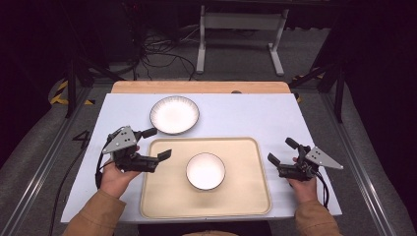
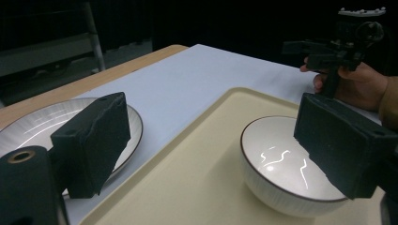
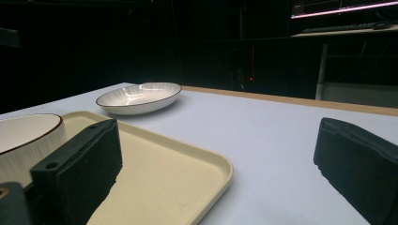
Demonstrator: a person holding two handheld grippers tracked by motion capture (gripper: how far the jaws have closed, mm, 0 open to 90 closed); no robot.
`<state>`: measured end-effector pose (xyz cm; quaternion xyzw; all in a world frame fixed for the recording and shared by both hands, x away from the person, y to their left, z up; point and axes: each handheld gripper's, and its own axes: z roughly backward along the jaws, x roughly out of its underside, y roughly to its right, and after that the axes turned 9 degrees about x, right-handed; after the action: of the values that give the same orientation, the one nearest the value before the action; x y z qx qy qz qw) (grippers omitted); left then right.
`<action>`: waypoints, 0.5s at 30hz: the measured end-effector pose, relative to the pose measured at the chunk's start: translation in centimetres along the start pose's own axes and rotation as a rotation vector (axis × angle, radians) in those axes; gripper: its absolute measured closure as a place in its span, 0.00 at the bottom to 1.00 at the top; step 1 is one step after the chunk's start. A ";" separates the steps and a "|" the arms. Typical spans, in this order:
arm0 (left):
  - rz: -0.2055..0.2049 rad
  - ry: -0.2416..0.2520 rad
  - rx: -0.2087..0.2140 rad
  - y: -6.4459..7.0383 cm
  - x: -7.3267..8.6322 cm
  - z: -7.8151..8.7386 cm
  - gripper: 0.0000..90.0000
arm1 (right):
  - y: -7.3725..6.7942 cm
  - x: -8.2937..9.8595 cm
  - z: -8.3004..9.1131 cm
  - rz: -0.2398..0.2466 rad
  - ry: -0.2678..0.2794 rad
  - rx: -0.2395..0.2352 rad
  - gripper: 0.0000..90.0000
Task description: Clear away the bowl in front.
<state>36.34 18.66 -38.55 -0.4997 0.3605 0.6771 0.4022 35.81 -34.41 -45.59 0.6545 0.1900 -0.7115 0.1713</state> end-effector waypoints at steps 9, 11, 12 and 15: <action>0.064 0.008 -0.042 -1.1 2.3 1.6 0.12 | -0.3 -0.2 0.1 0.053 0.002 -0.001 0.02; 0.100 0.013 -0.035 -1.4 2.8 1.8 0.10 | -0.5 -0.2 0.1 0.073 -0.001 -0.005 0.02; 0.110 0.008 -0.034 -1.6 3.0 1.9 0.09 | -0.6 -0.2 0.1 0.075 -0.001 -0.009 0.02; 0.116 -0.007 -0.051 -1.8 3.6 2.0 0.07 | -0.6 -0.3 0.1 0.069 -0.003 -0.010 0.02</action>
<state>36.57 21.81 -41.68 -0.4858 0.3702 0.7099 0.3507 35.45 -33.97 -45.29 0.6589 0.1705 -0.7051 0.1990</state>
